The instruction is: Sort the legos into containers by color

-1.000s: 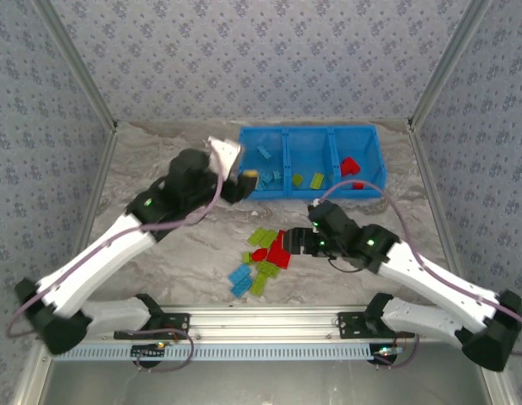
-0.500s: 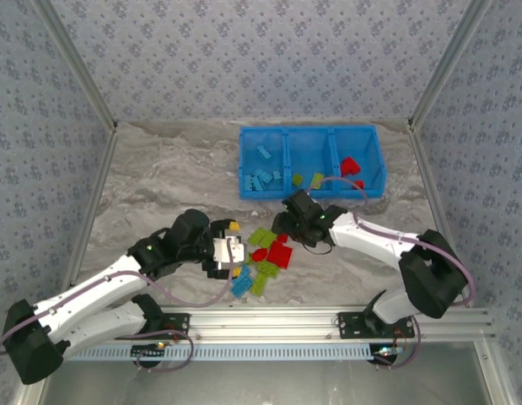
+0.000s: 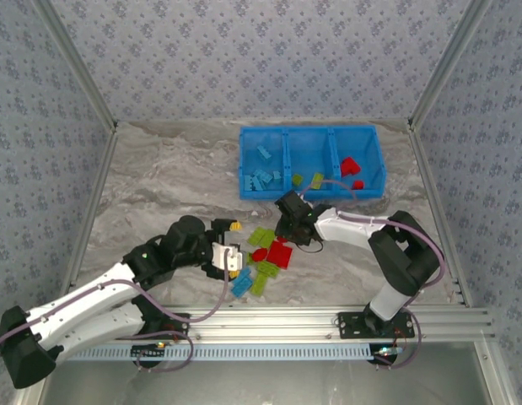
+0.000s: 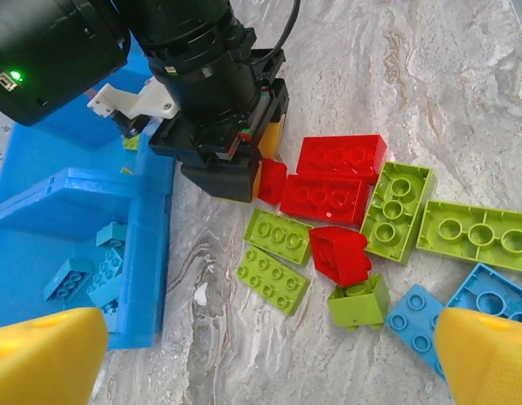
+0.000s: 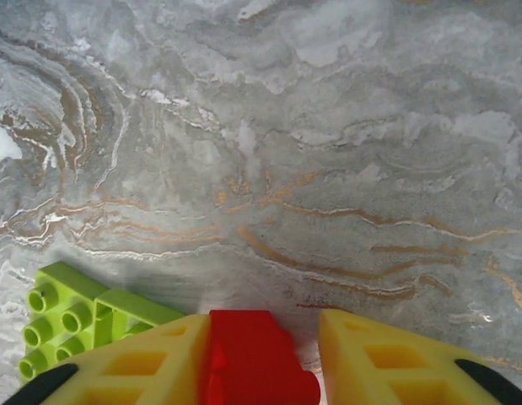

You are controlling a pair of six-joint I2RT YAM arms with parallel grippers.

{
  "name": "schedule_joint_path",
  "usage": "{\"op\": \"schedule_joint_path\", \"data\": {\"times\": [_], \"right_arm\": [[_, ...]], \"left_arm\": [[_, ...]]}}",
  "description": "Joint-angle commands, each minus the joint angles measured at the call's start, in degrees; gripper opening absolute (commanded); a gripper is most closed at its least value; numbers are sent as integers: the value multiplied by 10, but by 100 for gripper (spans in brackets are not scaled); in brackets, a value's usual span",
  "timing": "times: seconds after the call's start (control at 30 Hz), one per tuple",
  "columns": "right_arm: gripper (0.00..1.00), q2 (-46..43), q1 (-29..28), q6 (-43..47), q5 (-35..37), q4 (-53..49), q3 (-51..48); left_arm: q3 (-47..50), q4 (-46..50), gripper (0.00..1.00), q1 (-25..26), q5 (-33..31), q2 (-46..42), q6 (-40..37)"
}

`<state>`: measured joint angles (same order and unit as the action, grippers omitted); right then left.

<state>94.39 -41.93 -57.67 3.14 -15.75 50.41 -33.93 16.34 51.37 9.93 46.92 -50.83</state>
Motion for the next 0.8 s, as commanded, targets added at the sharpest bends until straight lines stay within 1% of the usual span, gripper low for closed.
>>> {"op": "schedule_joint_path", "data": {"times": [0.0, 0.03, 0.1, 0.17, 0.23, 0.33, 0.47, 0.53, 0.6, 0.67, 0.73, 0.77], "right_arm": [[36, -27, -3, -24, 33, 5, -36], [33, -45, -2, -27, 40, 11, -49], [29, -87, -1, -30, 49, 17, -71], [29, -126, 1, -29, 54, 5, -80], [29, -172, 2, -24, 75, -22, -80], [27, -241, 8, -11, 105, -63, -74], [26, -327, 34, 32, 161, -141, -33], [26, -351, 82, 79, 172, -175, -1], [26, -346, 160, 130, 151, -184, 37], [25, -317, 235, 171, 132, -184, 72], [24, -262, 305, 207, 107, -174, 112], [24, -236, 332, 212, 94, -166, 127]], "left_arm": [[7, -23, 99, 7, -8, -3, -16], [8, -24, 99, 8, -6, -3, -17], [9, -27, 99, 8, -3, -2, -18], [9, -32, 99, 8, 0, 0, -18], [10, -37, 99, 8, 6, 0, -18], [10, -39, 99, 8, 11, -1, -18], [10, -46, 99, 9, 19, -11, -13], [11, -56, 99, 8, 20, -17, 0], [12, -60, 99, 8, 18, -21, 4], [8, -57, 99, 8, 14, -21, 10], [5, -54, 99, 8, 11, -20, 15], [3, -53, 99, 9, 12, -21, 18]]}}
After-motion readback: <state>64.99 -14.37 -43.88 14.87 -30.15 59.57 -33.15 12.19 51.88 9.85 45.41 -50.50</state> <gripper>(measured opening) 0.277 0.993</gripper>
